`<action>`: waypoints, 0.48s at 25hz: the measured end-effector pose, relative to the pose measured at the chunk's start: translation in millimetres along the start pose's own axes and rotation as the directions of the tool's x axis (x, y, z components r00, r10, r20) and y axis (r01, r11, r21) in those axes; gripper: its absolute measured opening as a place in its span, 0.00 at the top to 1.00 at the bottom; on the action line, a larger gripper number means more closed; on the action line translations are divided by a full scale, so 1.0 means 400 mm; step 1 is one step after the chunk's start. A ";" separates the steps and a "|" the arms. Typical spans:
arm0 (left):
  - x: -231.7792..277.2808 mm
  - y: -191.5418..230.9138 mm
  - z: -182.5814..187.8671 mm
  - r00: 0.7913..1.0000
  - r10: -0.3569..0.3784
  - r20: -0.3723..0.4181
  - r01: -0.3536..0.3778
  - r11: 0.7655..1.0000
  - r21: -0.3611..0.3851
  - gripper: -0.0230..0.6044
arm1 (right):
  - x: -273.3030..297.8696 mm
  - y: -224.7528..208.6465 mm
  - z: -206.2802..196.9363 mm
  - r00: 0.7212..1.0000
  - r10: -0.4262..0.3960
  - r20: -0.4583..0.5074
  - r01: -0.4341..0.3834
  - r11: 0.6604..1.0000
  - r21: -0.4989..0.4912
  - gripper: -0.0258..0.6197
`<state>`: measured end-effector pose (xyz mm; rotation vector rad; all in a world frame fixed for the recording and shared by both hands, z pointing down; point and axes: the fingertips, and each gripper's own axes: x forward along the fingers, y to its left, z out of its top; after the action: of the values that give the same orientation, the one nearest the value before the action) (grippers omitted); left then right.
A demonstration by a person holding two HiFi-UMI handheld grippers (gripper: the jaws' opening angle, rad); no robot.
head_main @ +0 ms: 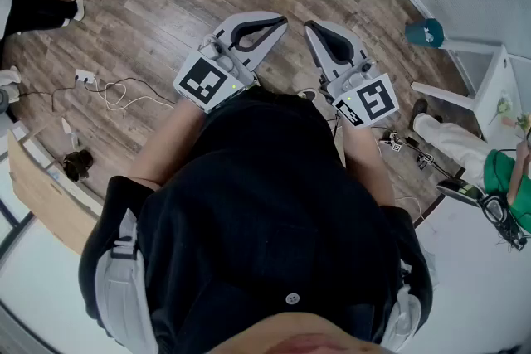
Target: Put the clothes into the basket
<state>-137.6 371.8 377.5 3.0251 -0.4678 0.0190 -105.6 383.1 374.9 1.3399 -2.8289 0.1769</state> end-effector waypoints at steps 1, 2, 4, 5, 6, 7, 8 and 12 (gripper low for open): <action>-0.001 0.002 0.002 1.000 0.004 0.005 -0.004 1.000 0.004 0.95 | 0.002 0.000 0.002 1.000 0.003 0.001 -0.003 1.000 -0.001 0.92; -0.003 0.004 0.004 1.000 0.008 0.008 -0.008 1.000 0.008 0.95 | 0.004 0.001 0.003 1.000 0.007 0.000 -0.007 1.000 -0.002 0.92; -0.009 0.004 0.000 1.000 0.013 0.007 -0.013 1.000 0.012 0.95 | 0.004 0.009 0.000 1.000 0.017 -0.010 -0.017 1.000 -0.005 0.92; -0.014 0.002 -0.005 1.000 0.016 0.005 -0.016 1.000 0.010 0.95 | 0.002 0.015 -0.003 1.000 0.021 -0.020 -0.022 1.000 -0.008 0.92; -0.021 0.001 -0.010 1.000 0.019 0.001 -0.019 1.000 0.005 0.95 | 0.002 0.021 -0.006 0.999 0.024 -0.030 -0.025 1.000 -0.014 0.92; -0.029 0.001 -0.013 1.000 0.022 -0.005 -0.022 1.000 0.000 0.95 | 0.003 0.026 -0.008 0.999 0.025 -0.037 -0.026 0.999 -0.020 0.92; -0.038 0.003 -0.016 1.000 0.025 -0.010 -0.025 1.000 -0.003 0.95 | 0.007 0.030 -0.010 0.999 0.023 -0.040 -0.024 0.999 -0.024 0.92; -0.069 0.021 -0.024 0.998 0.038 -0.041 -0.038 0.999 0.012 0.95 | 0.031 0.034 -0.019 0.999 0.018 -0.040 -0.018 1.000 -0.007 0.92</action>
<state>-166.5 372.9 386.8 3.0199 -0.5233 0.0858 -124.2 382.9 381.8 1.2945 -2.8067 0.1910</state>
